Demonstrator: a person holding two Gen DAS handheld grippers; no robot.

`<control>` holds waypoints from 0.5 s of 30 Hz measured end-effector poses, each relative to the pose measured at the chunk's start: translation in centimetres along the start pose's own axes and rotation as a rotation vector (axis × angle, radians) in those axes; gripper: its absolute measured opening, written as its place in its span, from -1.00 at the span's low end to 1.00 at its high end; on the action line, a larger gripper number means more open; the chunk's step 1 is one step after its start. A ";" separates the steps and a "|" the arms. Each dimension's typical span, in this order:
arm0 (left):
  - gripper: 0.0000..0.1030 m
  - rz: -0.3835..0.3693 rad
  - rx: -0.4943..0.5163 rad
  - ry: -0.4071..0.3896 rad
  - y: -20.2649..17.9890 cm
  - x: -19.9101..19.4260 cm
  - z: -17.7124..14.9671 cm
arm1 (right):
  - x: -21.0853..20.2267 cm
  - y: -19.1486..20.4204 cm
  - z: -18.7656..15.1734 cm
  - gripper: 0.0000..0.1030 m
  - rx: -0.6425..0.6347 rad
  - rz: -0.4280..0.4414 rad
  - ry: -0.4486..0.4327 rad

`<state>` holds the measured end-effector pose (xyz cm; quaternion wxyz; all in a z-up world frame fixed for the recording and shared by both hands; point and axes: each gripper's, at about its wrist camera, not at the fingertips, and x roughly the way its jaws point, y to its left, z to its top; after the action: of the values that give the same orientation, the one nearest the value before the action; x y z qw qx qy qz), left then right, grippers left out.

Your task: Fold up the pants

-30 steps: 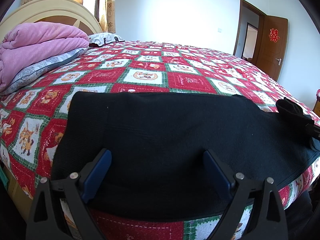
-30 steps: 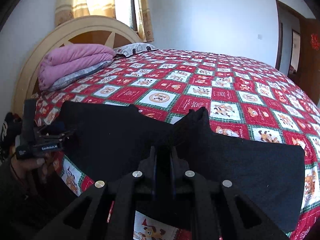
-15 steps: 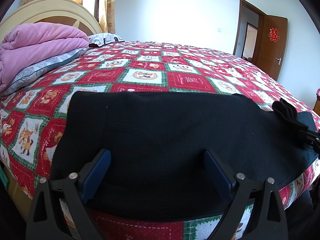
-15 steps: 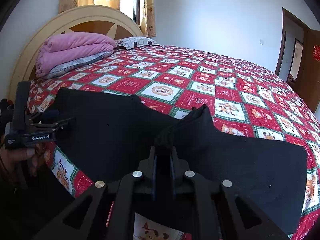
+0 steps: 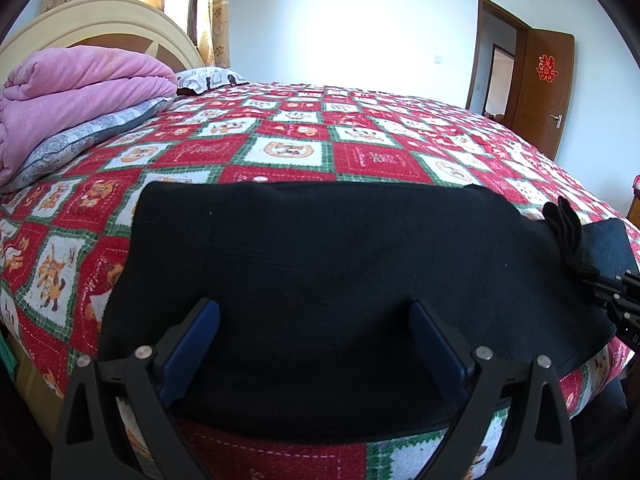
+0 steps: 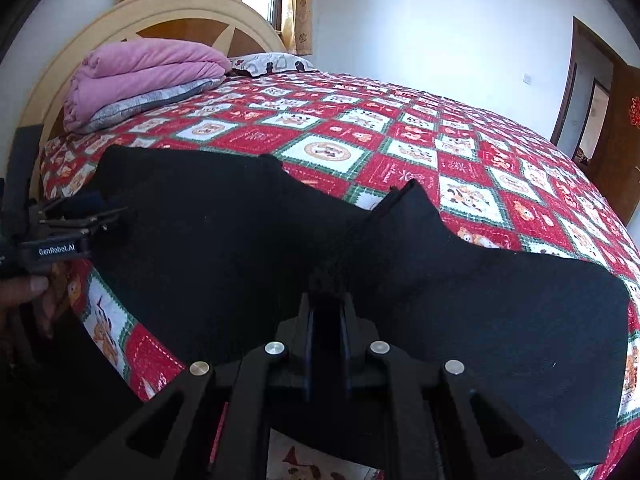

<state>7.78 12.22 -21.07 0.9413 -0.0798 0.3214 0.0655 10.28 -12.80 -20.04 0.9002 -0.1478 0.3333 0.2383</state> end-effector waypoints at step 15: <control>0.97 0.004 0.011 0.000 -0.3 0.3 -0.1 | 0.2 2.2 -1.0 -0.72 -0.143 -0.106 -0.018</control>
<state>8.00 11.96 -21.24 0.9416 -0.0741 0.3217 0.0659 8.74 -11.31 -21.19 0.9016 -0.2271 0.2990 0.2149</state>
